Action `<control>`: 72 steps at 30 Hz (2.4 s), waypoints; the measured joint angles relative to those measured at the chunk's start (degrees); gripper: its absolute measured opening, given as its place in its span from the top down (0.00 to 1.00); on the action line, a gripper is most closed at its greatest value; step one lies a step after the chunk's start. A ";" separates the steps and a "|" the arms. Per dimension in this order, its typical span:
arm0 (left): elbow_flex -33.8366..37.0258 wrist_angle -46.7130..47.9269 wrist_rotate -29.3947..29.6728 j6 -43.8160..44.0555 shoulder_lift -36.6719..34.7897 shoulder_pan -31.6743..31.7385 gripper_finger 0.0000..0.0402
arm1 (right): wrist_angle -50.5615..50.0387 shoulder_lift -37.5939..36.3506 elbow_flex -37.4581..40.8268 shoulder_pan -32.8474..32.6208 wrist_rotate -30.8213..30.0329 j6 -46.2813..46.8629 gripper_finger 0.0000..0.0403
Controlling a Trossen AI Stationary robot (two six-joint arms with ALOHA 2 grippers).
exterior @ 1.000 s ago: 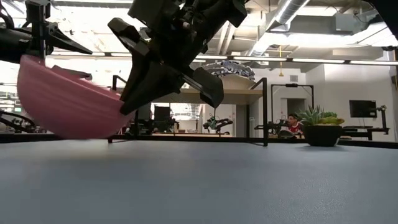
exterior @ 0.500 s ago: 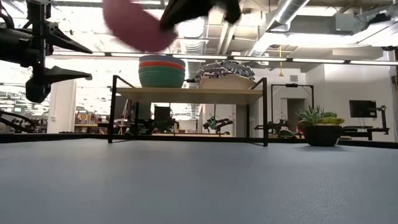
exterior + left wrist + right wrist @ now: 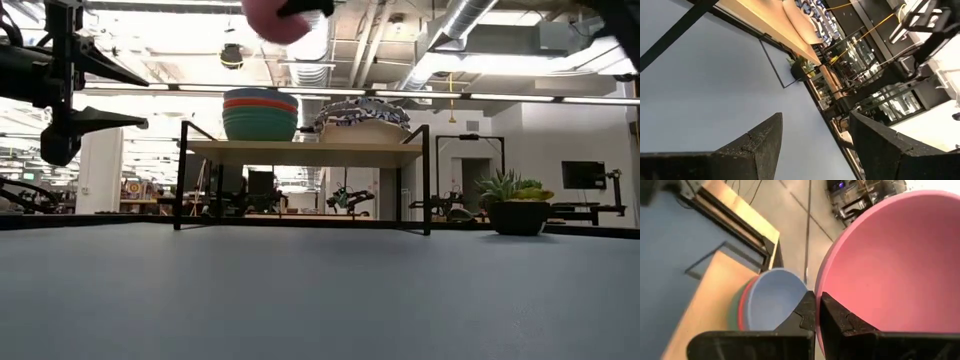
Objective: Place and stack bowls onto a shelf
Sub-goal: Stack the pink bowl on top of the blue bowl on the shelf, then return to Home Position
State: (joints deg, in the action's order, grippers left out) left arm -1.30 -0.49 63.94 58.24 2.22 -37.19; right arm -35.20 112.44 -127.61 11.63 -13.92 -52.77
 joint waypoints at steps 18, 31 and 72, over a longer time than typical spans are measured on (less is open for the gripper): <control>0.00 0.59 1.33 1.07 0.00 0.00 0.47 | -11.28 9.05 -6.06 5.91 9.90 2.70 0.93; 0.00 0.57 1.40 1.44 0.00 0.00 0.47 | -9.73 11.48 -6.08 6.78 11.15 2.81 0.82; 0.00 -2.17 4.89 -9.82 -0.01 0.00 0.47 | -50.79 -45.77 -2.45 -23.52 4.89 59.70 0.59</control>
State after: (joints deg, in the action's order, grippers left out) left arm -1.30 -2.66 68.83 48.42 2.20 -37.19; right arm -85.99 66.66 -130.05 -11.88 -9.02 6.93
